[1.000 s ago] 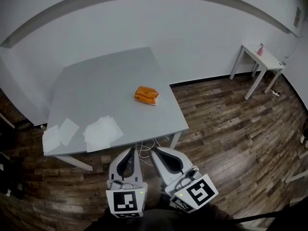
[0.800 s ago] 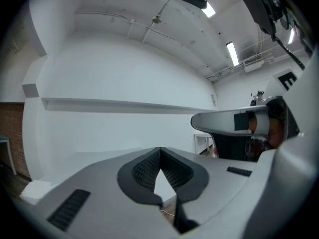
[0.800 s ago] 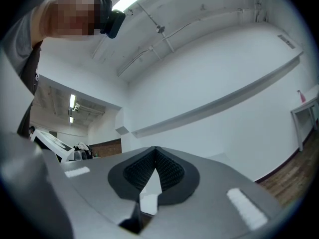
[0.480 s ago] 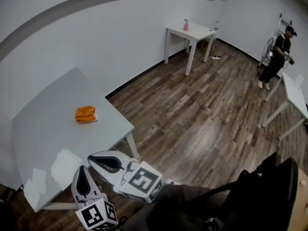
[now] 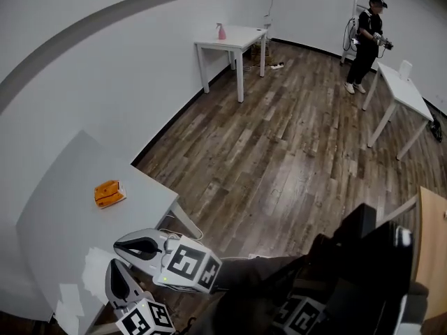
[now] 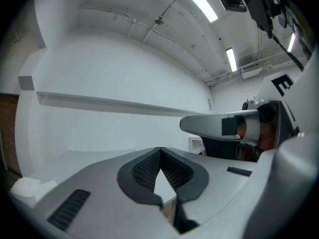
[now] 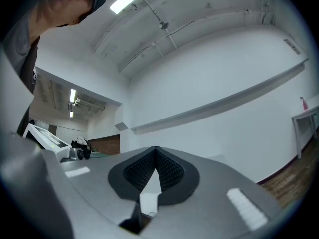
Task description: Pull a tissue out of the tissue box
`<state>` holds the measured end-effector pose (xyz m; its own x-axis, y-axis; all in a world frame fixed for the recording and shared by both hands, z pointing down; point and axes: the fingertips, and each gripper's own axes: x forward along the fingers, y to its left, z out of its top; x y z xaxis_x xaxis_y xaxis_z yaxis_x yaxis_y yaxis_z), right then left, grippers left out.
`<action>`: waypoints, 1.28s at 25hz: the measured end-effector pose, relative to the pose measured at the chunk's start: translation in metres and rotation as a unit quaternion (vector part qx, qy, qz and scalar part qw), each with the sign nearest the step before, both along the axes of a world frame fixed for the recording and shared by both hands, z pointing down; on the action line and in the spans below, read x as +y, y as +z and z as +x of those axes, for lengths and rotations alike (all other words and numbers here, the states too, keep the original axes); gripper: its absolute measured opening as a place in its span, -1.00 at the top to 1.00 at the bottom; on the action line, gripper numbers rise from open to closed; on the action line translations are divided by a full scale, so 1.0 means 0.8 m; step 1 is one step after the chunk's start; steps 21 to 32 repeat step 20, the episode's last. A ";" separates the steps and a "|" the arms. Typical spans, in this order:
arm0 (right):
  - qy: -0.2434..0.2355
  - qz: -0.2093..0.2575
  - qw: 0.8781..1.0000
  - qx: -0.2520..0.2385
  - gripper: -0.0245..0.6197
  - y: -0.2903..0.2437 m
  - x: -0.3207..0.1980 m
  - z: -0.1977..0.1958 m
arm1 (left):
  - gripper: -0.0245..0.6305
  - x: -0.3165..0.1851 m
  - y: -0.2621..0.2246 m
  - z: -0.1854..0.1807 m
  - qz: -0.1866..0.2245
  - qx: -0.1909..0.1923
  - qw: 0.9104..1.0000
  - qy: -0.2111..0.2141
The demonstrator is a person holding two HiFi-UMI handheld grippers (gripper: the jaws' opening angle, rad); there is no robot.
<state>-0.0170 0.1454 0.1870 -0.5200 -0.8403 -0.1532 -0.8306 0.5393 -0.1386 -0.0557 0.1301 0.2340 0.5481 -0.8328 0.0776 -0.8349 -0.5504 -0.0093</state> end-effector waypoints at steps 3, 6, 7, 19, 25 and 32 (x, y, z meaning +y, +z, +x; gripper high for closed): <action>0.003 0.002 1.000 -0.001 0.92 -0.001 -0.001 0.003 | 0.93 0.000 -0.001 0.001 0.002 -0.002 1.000 0.002; 0.003 0.002 1.000 -0.003 0.92 0.000 0.000 0.005 | 0.93 0.001 0.000 0.001 0.001 -0.004 1.000 0.003; 0.003 0.001 1.000 -0.003 0.92 0.000 0.000 0.005 | 0.93 0.001 0.000 0.002 0.001 -0.005 1.000 0.003; 0.009 -0.004 1.000 -0.008 0.92 0.006 -0.006 0.017 | 0.93 -0.003 0.009 0.013 -0.006 -0.010 1.000 0.011; 0.010 -0.004 1.000 -0.008 0.92 0.006 -0.007 0.018 | 0.93 -0.004 0.009 0.014 -0.006 -0.010 1.000 0.012; 0.010 -0.004 1.000 -0.008 0.92 0.006 -0.007 0.018 | 0.93 -0.004 0.009 0.014 -0.006 -0.010 1.000 0.012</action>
